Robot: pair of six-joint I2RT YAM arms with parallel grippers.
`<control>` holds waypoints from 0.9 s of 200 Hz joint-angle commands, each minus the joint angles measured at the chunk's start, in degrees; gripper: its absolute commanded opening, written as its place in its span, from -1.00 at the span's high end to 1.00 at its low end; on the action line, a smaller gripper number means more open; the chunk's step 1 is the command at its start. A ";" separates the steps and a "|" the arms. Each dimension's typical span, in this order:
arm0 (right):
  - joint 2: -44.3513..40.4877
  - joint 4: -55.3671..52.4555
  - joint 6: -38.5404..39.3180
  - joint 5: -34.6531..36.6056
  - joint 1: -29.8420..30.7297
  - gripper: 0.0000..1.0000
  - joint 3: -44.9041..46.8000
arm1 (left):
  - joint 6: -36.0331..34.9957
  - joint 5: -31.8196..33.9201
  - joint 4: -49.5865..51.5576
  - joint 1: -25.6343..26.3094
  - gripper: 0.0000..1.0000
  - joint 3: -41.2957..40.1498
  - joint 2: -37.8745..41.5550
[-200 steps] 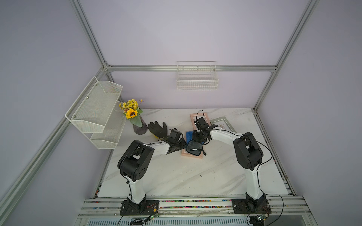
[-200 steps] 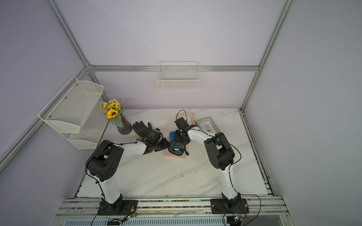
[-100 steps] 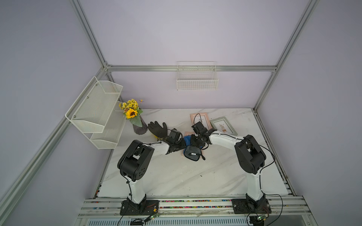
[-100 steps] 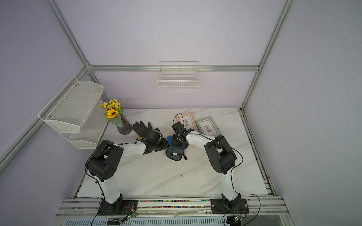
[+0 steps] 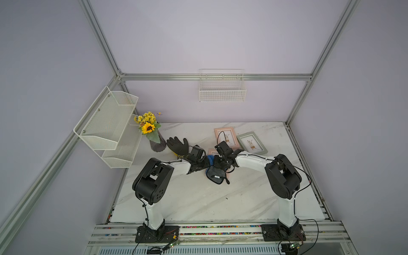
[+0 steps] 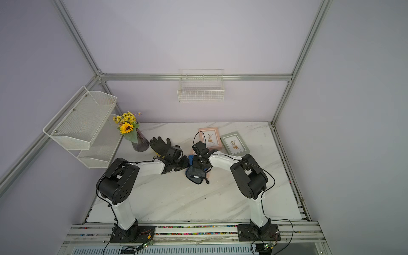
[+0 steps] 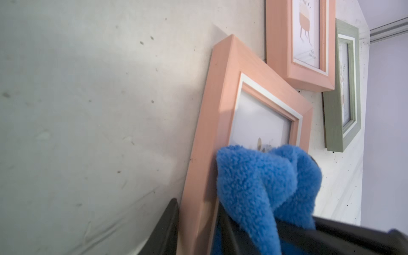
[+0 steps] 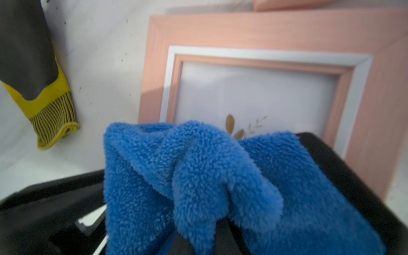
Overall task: Wipe the picture frame with a cloth
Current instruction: Wipe the dirt from the picture frame.
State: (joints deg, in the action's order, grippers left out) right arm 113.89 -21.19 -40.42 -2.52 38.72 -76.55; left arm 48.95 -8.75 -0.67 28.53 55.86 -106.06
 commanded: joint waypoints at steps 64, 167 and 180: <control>7.17 -6.60 2.90 1.81 -6.38 0.91 -11.69 | 0.80 -0.66 7.15 1.08 0.35 -2.84 -0.84; -0.81 -7.97 1.37 5.61 -1.77 0.91 0.51 | 0.62 -0.26 7.43 1.08 0.35 -2.29 -1.78; -1.90 -9.90 1.90 7.78 -2.65 0.91 1.30 | 0.45 0.09 7.83 1.08 0.35 -2.33 -1.52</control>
State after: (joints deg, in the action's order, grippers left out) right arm 114.17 -23.22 -38.89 0.64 37.74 -77.54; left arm 48.93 -8.67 -1.04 28.67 55.51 -105.89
